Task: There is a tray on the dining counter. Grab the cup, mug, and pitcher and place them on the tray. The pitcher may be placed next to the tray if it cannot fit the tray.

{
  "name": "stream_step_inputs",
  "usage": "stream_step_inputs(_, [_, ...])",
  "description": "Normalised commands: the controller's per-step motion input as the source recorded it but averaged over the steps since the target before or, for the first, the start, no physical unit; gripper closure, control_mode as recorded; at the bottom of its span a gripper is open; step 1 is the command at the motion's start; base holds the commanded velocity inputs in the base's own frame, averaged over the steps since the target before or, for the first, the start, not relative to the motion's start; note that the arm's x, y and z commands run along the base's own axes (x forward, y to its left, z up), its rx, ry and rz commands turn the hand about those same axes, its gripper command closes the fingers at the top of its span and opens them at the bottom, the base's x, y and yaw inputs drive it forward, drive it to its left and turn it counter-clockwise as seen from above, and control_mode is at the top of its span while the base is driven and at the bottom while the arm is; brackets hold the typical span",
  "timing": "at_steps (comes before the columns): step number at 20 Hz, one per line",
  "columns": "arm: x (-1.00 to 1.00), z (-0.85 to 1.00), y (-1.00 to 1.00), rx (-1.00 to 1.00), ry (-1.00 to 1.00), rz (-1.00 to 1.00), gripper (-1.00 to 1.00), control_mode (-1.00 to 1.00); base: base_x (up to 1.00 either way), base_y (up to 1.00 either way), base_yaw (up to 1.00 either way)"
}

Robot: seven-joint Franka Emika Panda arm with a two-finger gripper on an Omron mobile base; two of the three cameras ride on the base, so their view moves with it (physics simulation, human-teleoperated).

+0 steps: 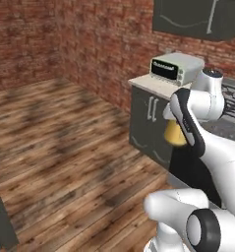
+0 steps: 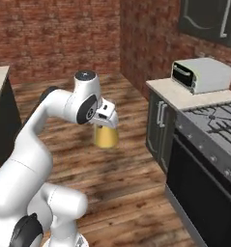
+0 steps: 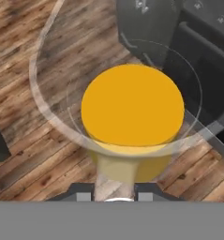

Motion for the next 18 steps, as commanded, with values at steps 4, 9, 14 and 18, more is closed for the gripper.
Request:
stream_step_inputs(4, [0.00,0.00,0.00,0.00,0.00,0.00,1.00,1.00,0.65,-0.01,0.79])
stream_step_inputs(9, [0.00,0.00,0.00,0.00,0.00,0.00,1.00,1.00,0.86,-0.31,0.62])
stream_step_inputs(14, [0.00,0.00,0.00,0.00,0.00,0.00,1.00,1.00,0.99,-0.53,0.45])
stream_step_inputs(18, [0.00,0.00,0.00,0.00,0.00,0.00,1.00,1.00,1.00,-0.52,0.28])
